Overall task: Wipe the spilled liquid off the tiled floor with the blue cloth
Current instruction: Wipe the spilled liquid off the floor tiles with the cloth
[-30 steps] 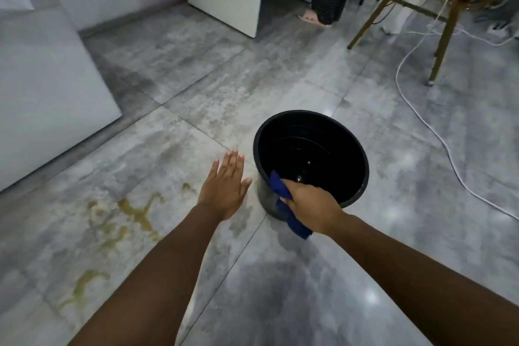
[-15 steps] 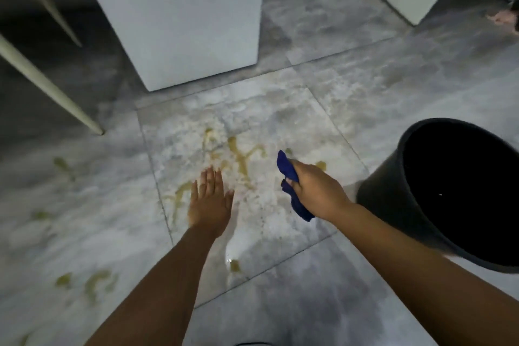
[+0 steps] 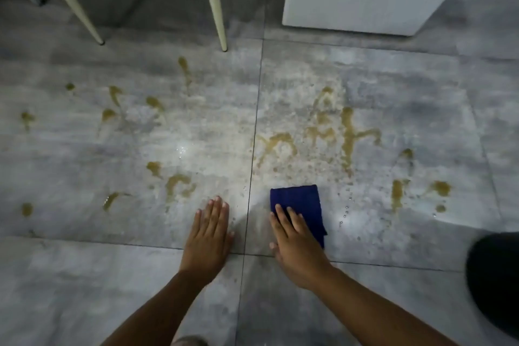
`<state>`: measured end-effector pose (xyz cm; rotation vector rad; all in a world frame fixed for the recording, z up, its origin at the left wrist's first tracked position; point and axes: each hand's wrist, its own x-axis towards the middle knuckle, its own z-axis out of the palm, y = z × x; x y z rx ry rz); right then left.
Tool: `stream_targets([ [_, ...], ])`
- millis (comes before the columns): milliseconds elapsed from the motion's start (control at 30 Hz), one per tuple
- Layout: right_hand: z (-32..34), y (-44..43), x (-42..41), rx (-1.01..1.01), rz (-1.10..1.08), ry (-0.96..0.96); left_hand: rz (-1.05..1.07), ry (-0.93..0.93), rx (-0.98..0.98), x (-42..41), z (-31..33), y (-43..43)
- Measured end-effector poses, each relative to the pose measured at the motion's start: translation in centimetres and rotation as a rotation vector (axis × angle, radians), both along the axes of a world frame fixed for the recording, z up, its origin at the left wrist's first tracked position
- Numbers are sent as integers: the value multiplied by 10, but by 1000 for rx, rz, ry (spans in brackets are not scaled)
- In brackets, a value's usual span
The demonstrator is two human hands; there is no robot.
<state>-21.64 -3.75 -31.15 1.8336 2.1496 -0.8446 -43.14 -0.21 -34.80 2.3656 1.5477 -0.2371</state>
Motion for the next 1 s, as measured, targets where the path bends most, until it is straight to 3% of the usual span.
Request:
stream_targets([
  [67,-16,6,-11,-27,-3,-13,8,-5,1,-4,-9,-13],
  [200,-28,49,-9,122,-17,-21,12,5,9,-5,-21,-15],
  [300,-30,60,21,203,-121,-160,16,-13,17,-6,-27,-15],
  [433,-27,-5,42,140,-341,-154,19,-37,16,-6,-29,-15],
  [600,-39,-61,-9,175,-131,-20,20,-31,38,-10,-35,-16],
  [767,-49,-8,-5,270,-226,-40,23,-49,35,-11,-32,-16],
  [900,-47,-66,-10,247,-378,-81,29,-28,32,-9,-30,-16],
  [1000,-48,-116,-55,210,-275,-60,42,-29,27,-9,-29,-19],
])
